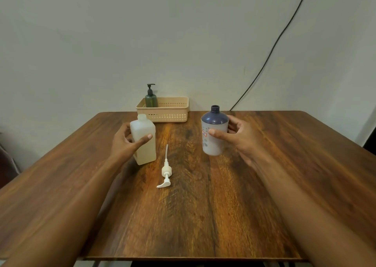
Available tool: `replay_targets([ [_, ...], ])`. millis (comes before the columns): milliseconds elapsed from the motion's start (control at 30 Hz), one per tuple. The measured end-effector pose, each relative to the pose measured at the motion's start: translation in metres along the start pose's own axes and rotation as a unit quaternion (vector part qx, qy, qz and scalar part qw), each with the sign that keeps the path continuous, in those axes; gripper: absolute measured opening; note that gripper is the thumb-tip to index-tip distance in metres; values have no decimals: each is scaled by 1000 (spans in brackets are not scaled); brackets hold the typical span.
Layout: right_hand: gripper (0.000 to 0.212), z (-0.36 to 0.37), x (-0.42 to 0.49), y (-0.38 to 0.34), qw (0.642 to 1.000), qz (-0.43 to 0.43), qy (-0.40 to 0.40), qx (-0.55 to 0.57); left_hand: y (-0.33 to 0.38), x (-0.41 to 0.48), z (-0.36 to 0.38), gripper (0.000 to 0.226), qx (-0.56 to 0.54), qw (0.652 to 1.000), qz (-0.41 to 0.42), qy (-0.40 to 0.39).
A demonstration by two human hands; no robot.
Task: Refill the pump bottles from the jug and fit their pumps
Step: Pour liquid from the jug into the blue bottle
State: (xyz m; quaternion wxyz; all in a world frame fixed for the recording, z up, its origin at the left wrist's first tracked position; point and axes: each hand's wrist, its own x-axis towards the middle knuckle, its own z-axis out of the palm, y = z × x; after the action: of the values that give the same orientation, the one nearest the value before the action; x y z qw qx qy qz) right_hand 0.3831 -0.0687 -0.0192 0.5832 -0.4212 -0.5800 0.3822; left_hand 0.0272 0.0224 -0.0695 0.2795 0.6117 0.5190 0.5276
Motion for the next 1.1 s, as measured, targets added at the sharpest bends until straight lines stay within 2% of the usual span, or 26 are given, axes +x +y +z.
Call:
replay_targets([
  [367, 67, 4, 1, 1, 1000, -3, -2, -4, -1, -6, -4, 84, -2, 1000, 10, -4],
  [567, 77, 9, 4, 0, 1000, -2, 4, 1, 0, -6, -10, 89, 28, 999, 27, -14],
  [667, 76, 12, 6, -2, 1000, -2, 3, 1, 12, -4, -15, 102, 38, 998, 44, 8],
  [733, 77, 14, 7, -3, 1000, -5, 2, -1, 28, -1, -19, 109, 39, 996, 79, 26],
  [900, 81, 21, 11, -9, 1000, -14, 2, 1, 86, 5, -17, 108, 44, 978, 202, 24],
  [1100, 70, 33, 15, -21, 1000, -24, -9, -5, 142, -12, 23, 110, 53, 949, 291, -110],
])
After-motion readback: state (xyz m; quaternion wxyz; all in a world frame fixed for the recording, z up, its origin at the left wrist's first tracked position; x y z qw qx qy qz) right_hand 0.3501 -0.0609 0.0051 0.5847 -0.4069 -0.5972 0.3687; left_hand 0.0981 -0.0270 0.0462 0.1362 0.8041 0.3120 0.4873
